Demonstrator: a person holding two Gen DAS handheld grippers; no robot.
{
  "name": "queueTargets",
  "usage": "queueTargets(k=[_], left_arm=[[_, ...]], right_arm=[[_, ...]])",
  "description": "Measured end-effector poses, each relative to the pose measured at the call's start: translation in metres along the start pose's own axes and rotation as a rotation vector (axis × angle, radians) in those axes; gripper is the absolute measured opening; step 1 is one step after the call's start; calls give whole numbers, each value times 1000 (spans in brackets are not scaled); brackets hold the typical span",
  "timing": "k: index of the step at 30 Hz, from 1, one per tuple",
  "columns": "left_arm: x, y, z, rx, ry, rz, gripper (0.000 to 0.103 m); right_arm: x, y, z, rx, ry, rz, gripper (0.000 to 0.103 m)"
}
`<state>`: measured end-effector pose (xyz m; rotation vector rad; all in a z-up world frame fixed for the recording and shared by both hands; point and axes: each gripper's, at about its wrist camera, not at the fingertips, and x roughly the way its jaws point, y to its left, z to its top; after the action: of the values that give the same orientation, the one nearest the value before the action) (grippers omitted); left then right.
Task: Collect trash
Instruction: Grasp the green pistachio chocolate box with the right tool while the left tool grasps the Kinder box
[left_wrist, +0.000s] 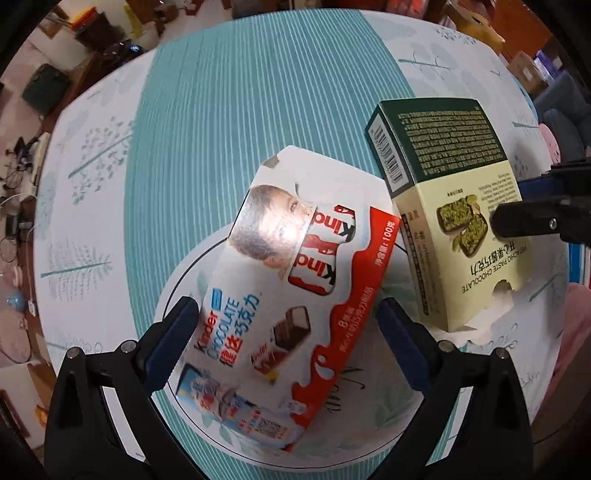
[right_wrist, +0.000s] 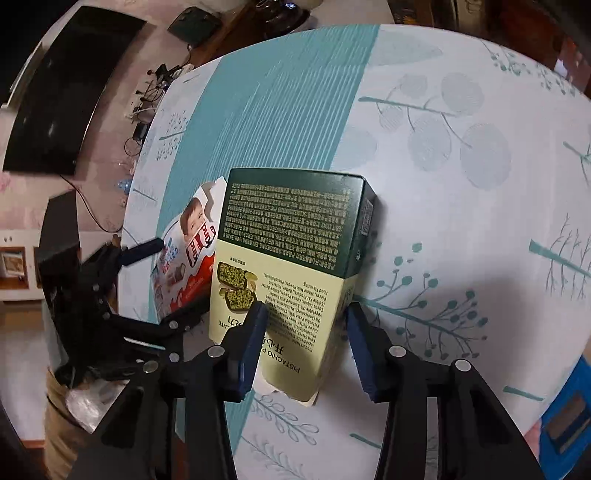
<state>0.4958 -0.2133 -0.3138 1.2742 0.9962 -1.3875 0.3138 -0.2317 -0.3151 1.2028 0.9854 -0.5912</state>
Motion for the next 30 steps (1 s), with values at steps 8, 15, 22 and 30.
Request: queueTargets(k=[8, 15, 22, 30], left_arm=[[11, 31, 16, -8, 34, -65, 97], [9, 38, 16, -69, 35, -52, 98], [-7, 31, -21, -155, 43, -42, 95], [-33, 34, -60, -318, 33, -22, 94]], right_arm=[[4, 0, -1, 9, -7, 17, 45], [-1, -9, -7, 21, 2, 24, 69], [-7, 0, -4, 12, -18, 24, 87], [3, 23, 4, 2, -31, -31, 101]])
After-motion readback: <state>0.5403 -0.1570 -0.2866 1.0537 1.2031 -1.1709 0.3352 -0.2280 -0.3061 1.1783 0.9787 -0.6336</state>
